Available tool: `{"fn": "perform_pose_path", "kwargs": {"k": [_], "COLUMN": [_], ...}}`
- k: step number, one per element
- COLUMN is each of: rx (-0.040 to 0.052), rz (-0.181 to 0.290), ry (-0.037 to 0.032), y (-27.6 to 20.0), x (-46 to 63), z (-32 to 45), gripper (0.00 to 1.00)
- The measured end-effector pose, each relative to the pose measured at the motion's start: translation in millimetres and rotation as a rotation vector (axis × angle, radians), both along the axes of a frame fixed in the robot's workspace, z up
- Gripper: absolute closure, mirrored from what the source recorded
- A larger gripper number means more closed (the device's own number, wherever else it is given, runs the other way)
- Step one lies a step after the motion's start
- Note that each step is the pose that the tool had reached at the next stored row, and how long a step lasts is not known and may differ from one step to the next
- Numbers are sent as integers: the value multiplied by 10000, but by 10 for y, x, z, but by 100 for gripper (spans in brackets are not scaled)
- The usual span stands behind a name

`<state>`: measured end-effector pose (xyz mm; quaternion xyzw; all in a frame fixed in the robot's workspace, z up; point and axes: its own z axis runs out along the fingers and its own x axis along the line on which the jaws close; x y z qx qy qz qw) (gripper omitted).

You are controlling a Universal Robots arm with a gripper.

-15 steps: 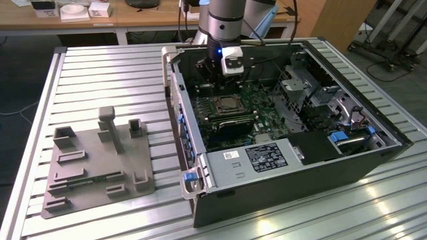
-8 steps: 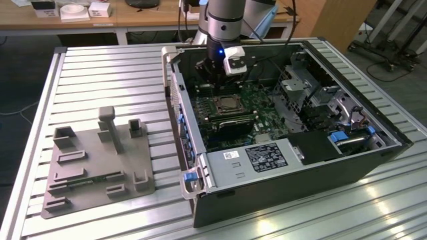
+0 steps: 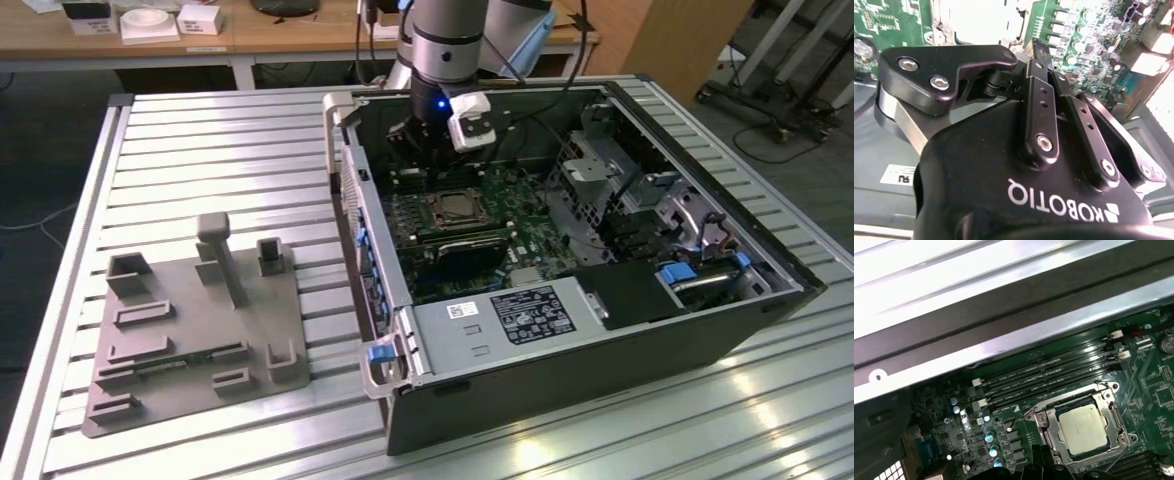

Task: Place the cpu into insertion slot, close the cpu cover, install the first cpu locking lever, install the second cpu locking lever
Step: 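Install the first cpu locking lever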

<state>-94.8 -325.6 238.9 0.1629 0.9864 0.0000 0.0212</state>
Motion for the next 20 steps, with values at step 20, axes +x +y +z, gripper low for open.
{"fn": "perform_pose_path", "kwargs": {"k": [20], "rx": [82], "rz": [1170], "ry": [-2], "y": [5], "x": [-57], "z": [11], "gripper": [90]}}
